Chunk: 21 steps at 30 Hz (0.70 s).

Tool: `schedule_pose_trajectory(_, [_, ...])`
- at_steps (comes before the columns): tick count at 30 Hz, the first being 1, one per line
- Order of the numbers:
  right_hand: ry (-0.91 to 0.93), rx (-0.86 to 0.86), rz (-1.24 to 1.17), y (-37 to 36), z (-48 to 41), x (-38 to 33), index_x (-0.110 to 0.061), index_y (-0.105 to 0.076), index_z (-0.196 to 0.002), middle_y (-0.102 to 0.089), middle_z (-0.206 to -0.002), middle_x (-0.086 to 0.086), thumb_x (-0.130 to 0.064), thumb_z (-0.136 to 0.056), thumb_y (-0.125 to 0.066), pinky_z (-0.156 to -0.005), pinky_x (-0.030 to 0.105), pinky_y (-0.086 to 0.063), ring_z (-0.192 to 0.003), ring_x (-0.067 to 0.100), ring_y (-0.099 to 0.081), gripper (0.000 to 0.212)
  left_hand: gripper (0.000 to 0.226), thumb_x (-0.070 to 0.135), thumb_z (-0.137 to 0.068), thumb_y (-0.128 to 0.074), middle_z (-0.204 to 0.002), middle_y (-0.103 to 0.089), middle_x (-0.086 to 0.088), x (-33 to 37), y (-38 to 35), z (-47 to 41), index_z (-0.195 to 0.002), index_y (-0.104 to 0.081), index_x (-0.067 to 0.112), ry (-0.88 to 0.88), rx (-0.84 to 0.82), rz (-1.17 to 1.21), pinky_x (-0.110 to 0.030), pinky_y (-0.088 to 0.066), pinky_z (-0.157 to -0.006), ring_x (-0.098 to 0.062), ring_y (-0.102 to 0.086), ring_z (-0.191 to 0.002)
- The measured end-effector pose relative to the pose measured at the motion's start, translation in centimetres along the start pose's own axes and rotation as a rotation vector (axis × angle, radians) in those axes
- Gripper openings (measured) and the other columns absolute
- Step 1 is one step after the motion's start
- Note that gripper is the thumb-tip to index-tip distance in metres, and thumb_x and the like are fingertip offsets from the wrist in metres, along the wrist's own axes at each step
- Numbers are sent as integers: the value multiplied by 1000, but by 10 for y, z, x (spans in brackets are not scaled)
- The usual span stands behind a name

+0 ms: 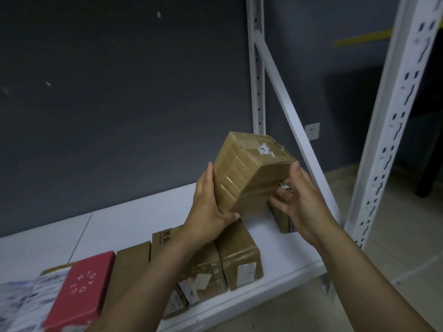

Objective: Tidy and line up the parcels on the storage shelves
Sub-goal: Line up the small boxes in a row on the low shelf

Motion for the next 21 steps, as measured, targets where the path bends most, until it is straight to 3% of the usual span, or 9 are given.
schedule_pose_trajectory(4, [-43, 55, -24, 4, 2, 1, -26, -50, -127, -63, -123, -3, -55, -75, -55, -85, 36, -56, -114, 16, -61, 60, 124, 59, -62, -80, -156, -12, 19, 0, -7, 3, -145, 11, 51, 11, -64, 99, -46, -31, -114, -12, -22, -143])
schedule_pose_trajectory(6, [-46, 92, -6, 6, 3, 4, -21, -49, -125, -64, -120, 0, -47, -77, -60, -82, 33, -57, -107, 14, -64, 56, 118, 71, -59, -73, -155, -20, 16, 3, -9, 4, -146, 5, 52, 21, -60, 180, -47, -35, -112, -12, -26, -142])
schedule_pose_trajectory(10, [-18, 128, -6, 13, 0, 7, -15, -51, -121, -65, -117, 7, -14, -87, -65, -87, 35, -57, -103, 18, -67, 37, 108, 69, -66, -66, -151, -33, 14, 12, -11, 4, -150, -5, 39, 13, -113, 235, -34, -37, -110, -7, -36, -136])
schedule_pose_trajectory(14, [39, 53, 50, 14, -1, 5, -22, -49, -127, -60, -117, 0, 3, -83, -66, -80, 30, -59, -103, 18, -65, 54, 114, 75, -67, -59, -147, -36, 17, 11, -13, 4, -152, 7, 36, 83, -108, 258, -29, -38, -107, -7, -39, -133])
schedule_pose_trajectory(17, [68, 3, 307, 16, 1, 7, -44, -39, -136, -51, -118, -16, -8, -80, -74, -74, 24, -57, -101, 10, -61, 75, 106, 62, -72, -56, -136, -42, 18, 10, -11, 1, -152, 10, 36, 112, -67, 256, -15, -45, -91, -4, -48, -120])
schedule_pose_trajectory(19, [67, -24, 448, 17, 2, 10, -60, -27, -132, -45, -126, -17, -22, -77, -78, -75, 23, -55, -107, 7, -55, 84, 100, 65, -73, -54, -140, -45, 14, 11, -11, -3, -153, -1, 39, 95, -54, 238, -22, -49, -94, -6, -52, -118])
schedule_pose_trajectory(21, [52, -46, 535, 21, 2, 11, -66, -23, -132, -40, -134, -14, -32, -73, -80, -77, 28, -57, -113, 11, -53, 88, 98, 69, -68, -60, -142, -45, 11, 11, -11, -8, -151, -15, 41, 75, -51, 212, -34, -49, -100, -10, -53, -120])
Point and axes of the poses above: each hand's wrist, its own z-axis away from the middle knuckle, its own y-axis out of the back of the hand, x = y × z, the point moved 5 cm from there along -z, towards the middle knuckle
